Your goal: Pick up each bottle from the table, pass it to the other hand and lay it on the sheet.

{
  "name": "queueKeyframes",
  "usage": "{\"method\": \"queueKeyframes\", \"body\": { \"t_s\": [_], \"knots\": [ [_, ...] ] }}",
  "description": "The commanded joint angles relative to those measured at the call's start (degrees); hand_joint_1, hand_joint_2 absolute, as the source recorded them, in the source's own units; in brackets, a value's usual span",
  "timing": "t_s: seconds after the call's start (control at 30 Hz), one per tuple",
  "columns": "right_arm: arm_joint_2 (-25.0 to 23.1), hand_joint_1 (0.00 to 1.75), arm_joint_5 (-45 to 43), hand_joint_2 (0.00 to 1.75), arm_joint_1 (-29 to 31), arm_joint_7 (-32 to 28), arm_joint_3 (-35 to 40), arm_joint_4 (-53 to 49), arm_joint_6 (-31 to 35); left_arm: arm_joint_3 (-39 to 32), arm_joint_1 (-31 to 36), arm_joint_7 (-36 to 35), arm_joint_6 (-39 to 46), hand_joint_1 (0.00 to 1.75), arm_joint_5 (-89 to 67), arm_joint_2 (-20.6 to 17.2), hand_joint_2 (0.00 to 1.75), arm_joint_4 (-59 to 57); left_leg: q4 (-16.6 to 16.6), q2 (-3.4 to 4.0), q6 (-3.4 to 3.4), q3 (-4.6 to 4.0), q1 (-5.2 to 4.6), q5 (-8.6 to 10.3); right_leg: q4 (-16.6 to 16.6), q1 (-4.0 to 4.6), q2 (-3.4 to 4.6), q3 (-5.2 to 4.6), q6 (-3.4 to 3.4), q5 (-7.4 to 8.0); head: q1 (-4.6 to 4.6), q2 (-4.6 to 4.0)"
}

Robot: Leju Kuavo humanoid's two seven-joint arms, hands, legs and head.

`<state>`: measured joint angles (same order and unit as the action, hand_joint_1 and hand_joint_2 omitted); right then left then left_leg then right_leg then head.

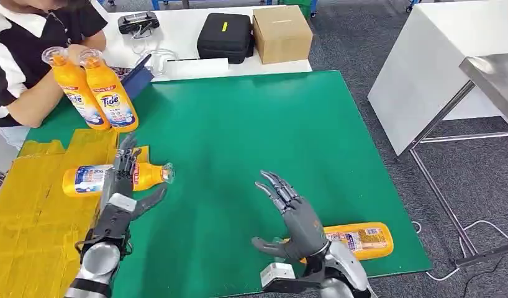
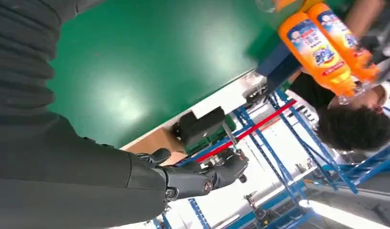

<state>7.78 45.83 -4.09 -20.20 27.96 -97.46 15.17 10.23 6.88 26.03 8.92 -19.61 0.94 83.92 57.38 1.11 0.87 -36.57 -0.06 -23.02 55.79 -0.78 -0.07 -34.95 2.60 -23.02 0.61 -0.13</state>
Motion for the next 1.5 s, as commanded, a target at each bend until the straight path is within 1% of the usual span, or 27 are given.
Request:
{"method": "queueKeyframes", "body": {
  "t_s": [0.03,0.17,0.2,0.23,0.3,0.33,0.43,0.47,0.5,0.57,0.6,0.63,0.73,0.77,0.83,0.9,0.93,1.0,1.03,1.13,1.17,1.27,1.33,1.37,1.43,1.47,1.5],
  "knots": [
    [6.1,0.0,10.6,1.75,-4.1,3.4,-3.9,-2.0,2.1,-3.8,-4.0,0.6,-3.3,0.0,2.4,1.1,1.75,8.2,0.0,-0.13,-0.07,0.32,0.07,-0.15,0.0,0.06,-0.05,0.33,-0.1,-0.15,0.0,0.0],
    [12.2,0.0,12.9,1.75,-5.0,5.4,-4.2,-0.9,-0.4,-4.2,-2.0,-0.1,-3.7,0.0,2.9,1.2,1.75,5.5,0.1,-0.31,-0.05,0.47,0.09,-0.21,0.0,0.08,-0.18,0.55,-0.11,-0.23,0.0,0.0],
    [14.1,0.0,13.2,1.75,-5.5,5.6,-4.1,-0.6,-1.6,-4.2,-1.6,-0.1,-3.9,0.0,3.0,1.3,1.75,5.0,0.0,-0.23,-0.01,0.27,0.04,-0.06,0.0,0.03,-0.16,0.31,-0.05,-0.1,0.0,0.0],
    [15.2,0.0,13.3,1.75,-5.9,6.1,-4.1,-0.3,-2.2,-4.2,-1.3,-0.1,-4.0,0.0,3.1,1.4,1.75,4.6,0.0,-0.25,-0.02,0.35,0.06,-0.11,0.0,0.05,-0.16,0.4,-0.07,-0.14,0.0,0.0],
    [15.8,0.0,13.3,1.75,-6.4,6.0,-4.2,-0.1,-1.9,-4.1,-1.2,-0.1,-4.0,0.0,3.1,1.4,1.75,4.3,0.0,-0.33,0.0,0.45,0.06,-0.15,0.0,0.05,-0.22,0.55,-0.07,-0.2,0.0,0.0],
    [15.9,0.0,13.3,1.75,-6.5,6.1,-4.1,-0.2,-1.9,-4.1,-1.3,-0.1,-3.9,0.0,3.1,1.4,1.75,4.4,0.0,-0.25,0.02,0.29,0.03,-0.06,0.0,0.02,-0.17,0.36,-0.04,-0.11,0.0,0.0],
    [19.4,0.0,12.7,1.75,-7.7,9.4,-3.4,-0.4,-3.5,-3.9,-1.5,-0.1,-3.9,0.0,3.2,1.4,1.75,4.3,0.0,-0.23,-0.01,0.51,0.03,-0.17,0.0,0.03,-0.12,0.57,-0.09,-0.19,0.0,0.0],
    [20.7,0.0,11.7,1.75,-8.3,10.4,-3.6,-0.4,-4.2,-3.9,-1.6,0.0,-3.9,0.0,3.3,1.3,1.75,4.4,0.0,-0.22,0.02,0.3,-0.04,-0.05,0.0,-0.03,-0.15,0.34,-0.04,-0.1,0.0,0.0],
    [22.5,0.0,10.9,1.75,-9.1,11.3,-4.0,-0.6,-4.8,-3.9,-1.7,0.1,-3.9,0.0,3.5,1.2,1.75,4.5,0.0,-0.24,0.0,0.36,-0.02,-0.09,0.0,-0.01,-0.16,0.41,-0.06,-0.13,0.0,0.0],
    [24.3,0.0,9.5,1.75,-10.0,11.7,-4.8,-0.6,-5.0,-4.0,-1.5,0.3,-3.8,0.0,3.8,1.2,1.75,4.5,0.0,-0.32,-0.01,0.47,-0.02,-0.16,0.0,-0.01,-0.22,0.53,-0.08,-0.21,0.0,0.0],
    [24.5,0.0,9.5,1.75,-10.3,12.4,-5.6,-0.2,-4.8,-4.1,-1.5,0.3,-3.7,0.0,4.0,1.2,1.75,4.6,0.1,-0.36,-0.01,0.51,-0.01,-0.19,0.0,0.0,-0.25,0.59,-0.09,-0.25,0.0,0.0],
    [24.5,0.0,10.3,1.75,-10.3,13.4,-6.0,0.2,-4.9,-4.2,-1.6,0.3,-3.7,0.0,4.1,1.2,1.75,4.7,0.0,-0.22,0.03,0.27,-0.04,-0.06,0.0,-0.03,-0.16,0.32,-0.04,-0.1,0.02,0.0],
    [24.4,0.0,10.7,1.75,-10.2,14.1,-6.4,0.7,-5.0,-4.3,-1.7,0.3,-3.7,0.0,4.3,1.3,1.75,4.9,0.1,-0.19,-0.02,0.52,0.01,-0.21,0.0,0.02,-0.08,0.56,-0.09,-0.19,0.0,0.0],
    [24.4,0.0,10.7,1.75,-10.2,14.1,-6.4,0.7,-5.0,-4.3,-1.7,0.3,-3.7,0.0,4.3,1.3,1.75,4.9,0.0,-0.11,0.02,0.26,-0.03,-0.06,-0.1,-0.01,-0.04,0.28,-0.04,-0.04,0.02,0.0],
    [24.4,0.0,10.7,1.75,-10.2,14.1,-6.4,0.7,-5.0,-4.3,-1.7,0.3,-3.7,0.0,4.3,1.3,1.75,4.9,0.0,-0.17,0.0,0.35,-0.01,-0.09,0.0,0.0,-0.08,0.37,-0.06,-0.08,0.0,0.0],
    [24.5,0.0,11.8,1.75,-10.1,16.2,-6.8,1.1,-5.6,-4.2,-2.1,0.3,-3.6,0.0,4.4,1.4,1.75,5.4,0.0,-0.23,-0.04,0.56,0.04,-0.21,0.0,0.05,-0.1,0.59,-0.12,-0.2,0.0,0.0],
    [24.5,0.0,11.6,1.75,-10.3,16.4,-7.2,1.3,-5.5,-4.1,-2.3,0.3,-3.6,0.0,4.4,1.4,1.75,5.6,0.0,-0.12,0.0,0.31,0.0,-0.07,-0.1,0.01,-0.05,0.32,-0.06,-0.06,0.02,0.0],
    [25.2,0.0,11.7,1.75,-10.8,17.6,-7.9,1.6,-6.3,-4.2,-2.7,0.3,-3.5,0.0,4.4,1.4,1.75,5.9,0.0,-0.14,-0.02,0.43,0.02,-0.15,-0.1,0.03,-0.04,0.45,-0.08,-0.12,0.02,0.0],
    [25.5,0.0,12.2,1.75,-11.0,18.5,-8.2,1.7,-6.7,-4.3,-2.9,0.2,-3.4,0.0,4.5,1.5,1.75,6.1,0.0,-0.12,0.02,0.28,-0.03,-0.06,-0.1,-0.01,-0.05,0.29,-0.04,-0.05,0.02,0.0],
    [25.2,0.0,15.7,1.75,-11.0,21.4,-9.1,2.1,-6.8,-4.7,-3.9,0.0,-3.3,0.0,4.6,1.7,1.75,6.9,0.0,-0.17,-0.01,0.55,0.01,-0.21,-0.1,0.02,-0.06,0.58,-0.09,-0.2,0.0,0.0],
    [25.0,0.0,16.4,1.75,-10.7,22.1,-9.0,2.3,-7.0,-4.8,-4.1,-0.1,-3.3,0.0,4.7,1.7,1.75,7.0,0.0,-0.09,0.01,0.38,-0.01,-0.12,-0.1,0.0,-0.02,0.39,-0.05,-0.1,0.02,0.0],
    [24.2,0.0,21.8,1.75,-9.7,26.4,-9.1,3.3,-8.3,-5.3,-5.0,-0.8,-3.4,0.0,4.5,2.0,1.75,7.4,0.0,-0.02,-0.01,0.42,0.0,-0.13,-0.1,0.01,0.06,0.41,-0.07,-0.08,0.0,0.0],
    [23.9,0.0,22.2,1.75,-9.5,27.0,-9.3,3.7,-8.8,-5.7,-5.5,-0.9,-3.3,0.0,4.5,2.1,1.75,7.4,0.0,-0.03,-0.04,0.61,0.04,-0.22,-0.1,0.05,0.09,0.6,-0.12,-0.15,0.02,0.0],
    [23.7,0.0,22.6,1.75,-9.4,27.7,-9.4,4.1,-9.4,-5.9,-5.6,-1.0,-3.3,0.0,4.5,2.1,1.75,7.4,0.0,-0.05,0.0,0.35,-0.01,-0.09,-0.1,0.01,0.02,0.36,-0.06,-0.04,0.02,0.0],
    [23.4,0.0,22.9,1.75,-9.2,28.2,-9.4,4.5,-9.7,-6.1,-5.7,-1.1,-3.4,0.0,4.5,2.2,1.75,7.4,0.0,-0.04,-0.03,0.52,0.03,-0.18,-0.1,0.04,0.06,0.52,-0.11,-0.12,0.02,0.0],
    [23.4,0.0,22.9,1.75,-9.2,28.2,-9.4,4.5,-9.7,-6.1,-5.7,-1.1,-3.4,0.0,4.5,2.2,1.75,7.4,0.0,-0.02,0.01,0.3,0.01,-0.07,-0.1,0.02,0.04,0.31,-0.06,-0.02,0.02,0.0],
    [23.4,0.0,22.9,1.75,-9.2,28.2,-9.4,4.5,-9.7,-6.1,-5.7,-1.1,-3.4,0.0,4.5,2.2,1.75,7.4,0.0,-0.03,0.0,0.38,0.02,-0.11,-0.1,0.03,0.04,0.39,-0.07,-0.05,0.02,0.0]
  ]
}}
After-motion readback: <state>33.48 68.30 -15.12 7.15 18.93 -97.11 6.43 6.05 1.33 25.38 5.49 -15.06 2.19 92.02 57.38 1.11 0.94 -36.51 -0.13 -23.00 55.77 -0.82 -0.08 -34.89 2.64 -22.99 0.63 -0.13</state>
